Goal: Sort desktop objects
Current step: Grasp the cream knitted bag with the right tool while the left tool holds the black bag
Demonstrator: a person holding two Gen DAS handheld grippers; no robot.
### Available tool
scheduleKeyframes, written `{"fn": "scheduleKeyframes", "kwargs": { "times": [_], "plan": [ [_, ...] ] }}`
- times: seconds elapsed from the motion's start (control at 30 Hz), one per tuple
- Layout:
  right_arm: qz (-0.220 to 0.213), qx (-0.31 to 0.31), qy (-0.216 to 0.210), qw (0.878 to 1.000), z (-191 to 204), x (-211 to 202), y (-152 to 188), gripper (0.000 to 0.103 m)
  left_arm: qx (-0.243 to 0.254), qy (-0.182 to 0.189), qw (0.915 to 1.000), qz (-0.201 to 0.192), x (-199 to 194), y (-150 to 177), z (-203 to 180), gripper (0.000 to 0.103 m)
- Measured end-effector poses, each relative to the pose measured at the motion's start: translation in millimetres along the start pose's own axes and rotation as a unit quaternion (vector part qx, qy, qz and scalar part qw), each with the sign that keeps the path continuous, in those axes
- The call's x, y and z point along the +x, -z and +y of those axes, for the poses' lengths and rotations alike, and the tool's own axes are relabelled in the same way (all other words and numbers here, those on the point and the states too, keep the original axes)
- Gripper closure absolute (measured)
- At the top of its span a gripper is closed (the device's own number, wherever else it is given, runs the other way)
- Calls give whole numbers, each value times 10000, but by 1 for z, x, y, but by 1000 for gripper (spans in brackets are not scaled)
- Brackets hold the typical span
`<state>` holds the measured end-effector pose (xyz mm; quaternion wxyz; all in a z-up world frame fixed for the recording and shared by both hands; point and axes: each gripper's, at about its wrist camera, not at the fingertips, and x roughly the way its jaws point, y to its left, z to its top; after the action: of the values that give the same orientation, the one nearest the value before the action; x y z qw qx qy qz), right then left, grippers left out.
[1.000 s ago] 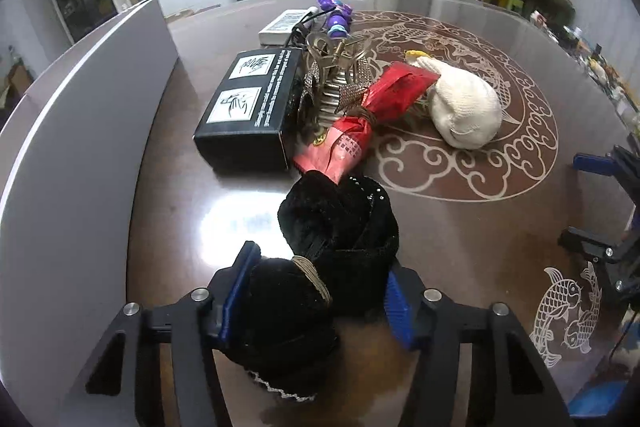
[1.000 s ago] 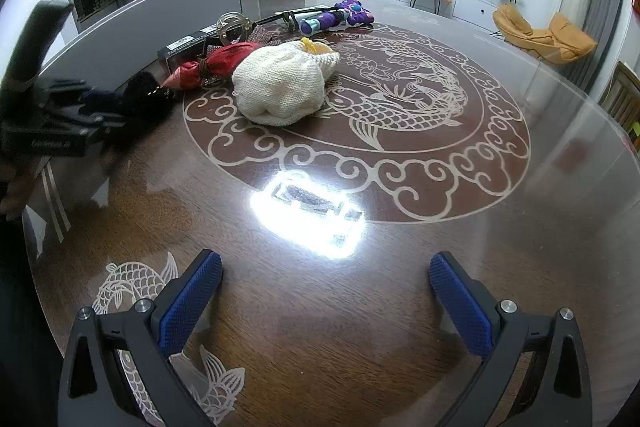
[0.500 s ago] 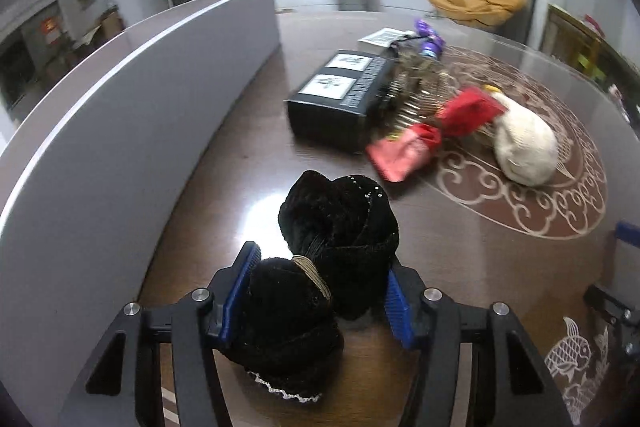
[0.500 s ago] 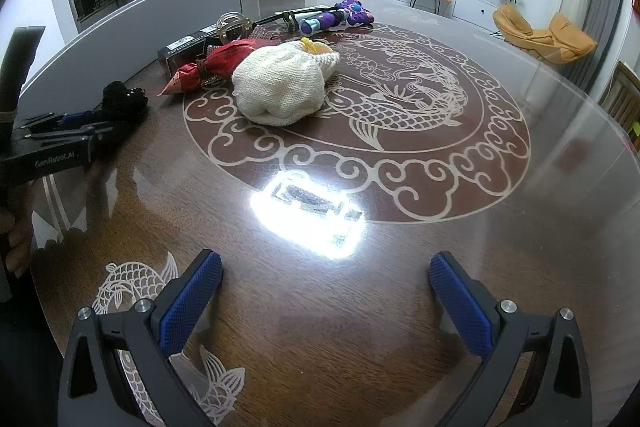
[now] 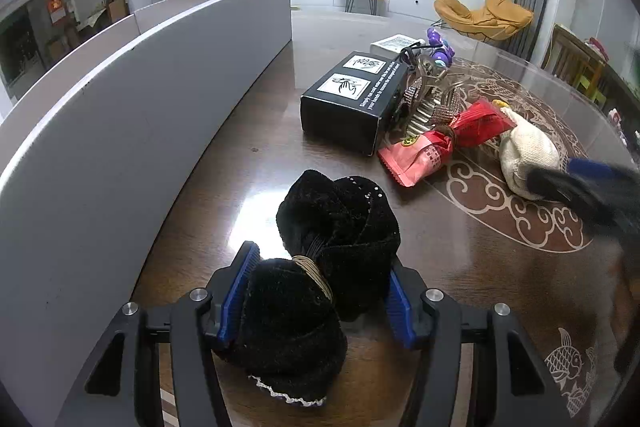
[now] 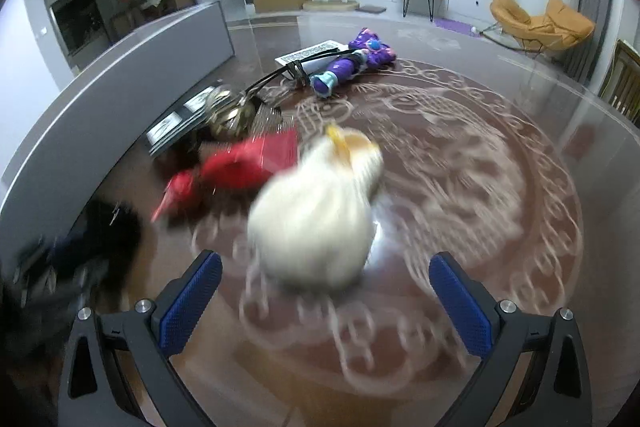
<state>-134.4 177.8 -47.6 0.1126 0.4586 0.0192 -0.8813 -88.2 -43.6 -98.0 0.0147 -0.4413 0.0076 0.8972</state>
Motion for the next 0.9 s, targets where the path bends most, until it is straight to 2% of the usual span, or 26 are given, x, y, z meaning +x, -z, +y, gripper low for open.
{"fn": "scheduleKeyframes", "kwargs": {
  "times": [0.03,0.07,0.13,0.17,0.2,0.3,0.43,0.57,0.73,0.9],
  "plan": [
    [67,-36,33,10000,2,9,-5,0,6,7,10000,-5,1,0,0,44],
    [154,-100,77,9998,5,19,-11,5,16,6,10000,-7,1,-1,0,44],
    [196,-223,221,9993,7,27,-14,26,25,18,10000,-12,0,-1,0,44],
    [133,-302,260,9991,8,25,-12,42,29,32,10000,-7,0,-1,0,44],
    [104,-322,252,9991,7,22,-9,46,36,57,10000,2,0,-1,-1,45],
    [131,-185,54,9997,-1,4,9,48,94,247,9996,27,-2,-1,-4,48],
    [121,-128,-67,9998,-16,-33,54,48,215,706,9973,32,-14,4,-11,55],
    [106,21,-113,9999,-30,-71,100,48,43,1120,9937,-4,-26,8,-8,57],
    [-241,18,-174,9996,-30,-108,110,48,-172,1355,9903,-260,-57,10,0,63],
    [-574,-310,-597,9961,13,-124,83,48,-367,1414,9865,-742,-113,4,24,63]
  ]
}}
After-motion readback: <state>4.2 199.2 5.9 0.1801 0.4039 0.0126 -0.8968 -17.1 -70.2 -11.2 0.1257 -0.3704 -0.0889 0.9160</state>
